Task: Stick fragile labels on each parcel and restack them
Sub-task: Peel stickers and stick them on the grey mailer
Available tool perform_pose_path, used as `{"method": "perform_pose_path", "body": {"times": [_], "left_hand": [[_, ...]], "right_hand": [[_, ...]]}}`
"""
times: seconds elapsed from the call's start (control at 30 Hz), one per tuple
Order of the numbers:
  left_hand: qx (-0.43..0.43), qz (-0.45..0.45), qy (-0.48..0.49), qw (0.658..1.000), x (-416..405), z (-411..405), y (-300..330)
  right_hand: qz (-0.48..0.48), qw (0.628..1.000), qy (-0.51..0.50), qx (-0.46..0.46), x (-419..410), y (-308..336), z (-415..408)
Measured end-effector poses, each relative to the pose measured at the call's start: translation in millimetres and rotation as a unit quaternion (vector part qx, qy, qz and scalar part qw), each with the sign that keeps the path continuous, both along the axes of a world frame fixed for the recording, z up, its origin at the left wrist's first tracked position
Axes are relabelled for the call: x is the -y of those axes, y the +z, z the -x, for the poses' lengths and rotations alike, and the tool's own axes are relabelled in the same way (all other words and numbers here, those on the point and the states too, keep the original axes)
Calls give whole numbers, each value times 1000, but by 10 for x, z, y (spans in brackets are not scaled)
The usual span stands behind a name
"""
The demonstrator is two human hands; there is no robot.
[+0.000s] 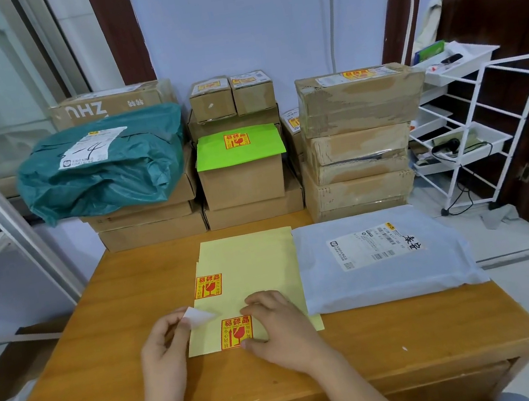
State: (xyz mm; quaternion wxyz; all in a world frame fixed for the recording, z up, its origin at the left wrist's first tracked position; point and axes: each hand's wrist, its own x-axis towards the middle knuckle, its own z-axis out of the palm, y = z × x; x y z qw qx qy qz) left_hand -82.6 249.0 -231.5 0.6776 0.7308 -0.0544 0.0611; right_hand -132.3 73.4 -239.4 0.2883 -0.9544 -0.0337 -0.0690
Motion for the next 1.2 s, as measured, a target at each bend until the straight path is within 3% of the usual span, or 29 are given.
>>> {"method": "perform_pose_path", "body": {"times": [0.3, 0.43, 0.57, 0.73, 0.97, 1.2], "left_hand": [[33, -1, -15, 999, 93, -7, -23], [125, -84, -30, 988, 227, 92, 62], [208, -141, -55, 966, 453, 190, 139], [281, -164, -109, 939, 723, 256, 196], [328, -198, -178, 906, 1107, 330, 278], [268, -258, -226, 900, 1503, 252, 329]], "right_hand": [[-6, 1000, 19, -15, -87, 63, -18], [-156, 985, -64, 26, -158, 134, 34], [-381, 916, -130, -1, -122, 344, 70], [-480, 863, -158, -12, 139, 562, 141], [-466, 862, -197, 26, 661, 674, 299], [-410, 854, -308, 83, 1304, 659, 544]]}}
